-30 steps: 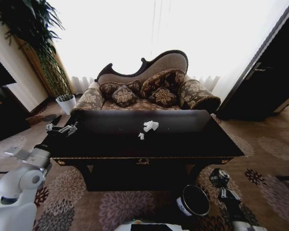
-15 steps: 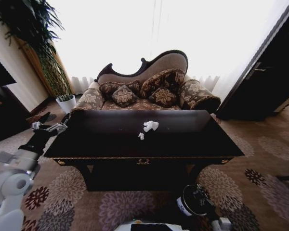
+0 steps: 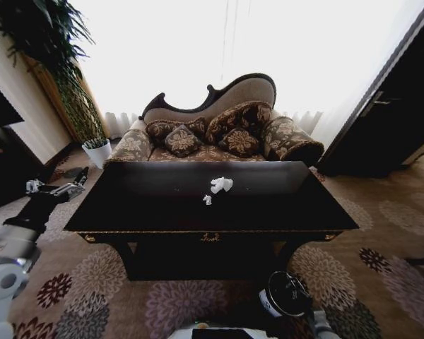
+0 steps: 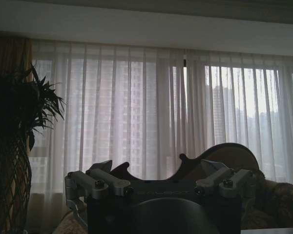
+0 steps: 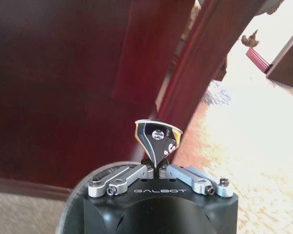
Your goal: Move to the front of the table and place the trash on the table into the trash bin.
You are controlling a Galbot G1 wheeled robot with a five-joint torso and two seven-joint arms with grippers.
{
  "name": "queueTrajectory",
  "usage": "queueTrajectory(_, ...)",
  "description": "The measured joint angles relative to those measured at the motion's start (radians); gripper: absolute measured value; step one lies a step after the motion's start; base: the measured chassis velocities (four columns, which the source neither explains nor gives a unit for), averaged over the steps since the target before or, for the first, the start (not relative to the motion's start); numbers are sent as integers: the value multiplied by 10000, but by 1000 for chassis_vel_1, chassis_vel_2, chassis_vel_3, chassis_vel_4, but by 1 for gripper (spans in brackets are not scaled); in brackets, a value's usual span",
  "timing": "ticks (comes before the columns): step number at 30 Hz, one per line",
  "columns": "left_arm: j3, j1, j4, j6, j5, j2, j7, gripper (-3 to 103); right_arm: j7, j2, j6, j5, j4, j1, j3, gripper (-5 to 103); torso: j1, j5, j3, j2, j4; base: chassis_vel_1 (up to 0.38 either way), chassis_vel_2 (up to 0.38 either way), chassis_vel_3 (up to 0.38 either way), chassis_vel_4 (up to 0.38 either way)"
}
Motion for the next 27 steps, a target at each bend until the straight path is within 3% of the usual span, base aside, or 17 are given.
queueTrajectory(7,-253,277,-98,-14,94,-46,39,100,424,-132,-207,-912,-1584,1017,-468,0,1,-1,0,0,0,0,0,0,0)
queueTrajectory(15,-444,461,-191,-33,101,-101,51,100,559,213,-506,-1388,-2804,1610,-823,0,0,-2,0,0,0,0,0,0,0)
queueTrajectory(27,-436,488,-242,-46,143,-180,75,100,535,363,-666,-1206,-2763,1504,-999,0,0,-3,0,1,-1,0,0,0,0)
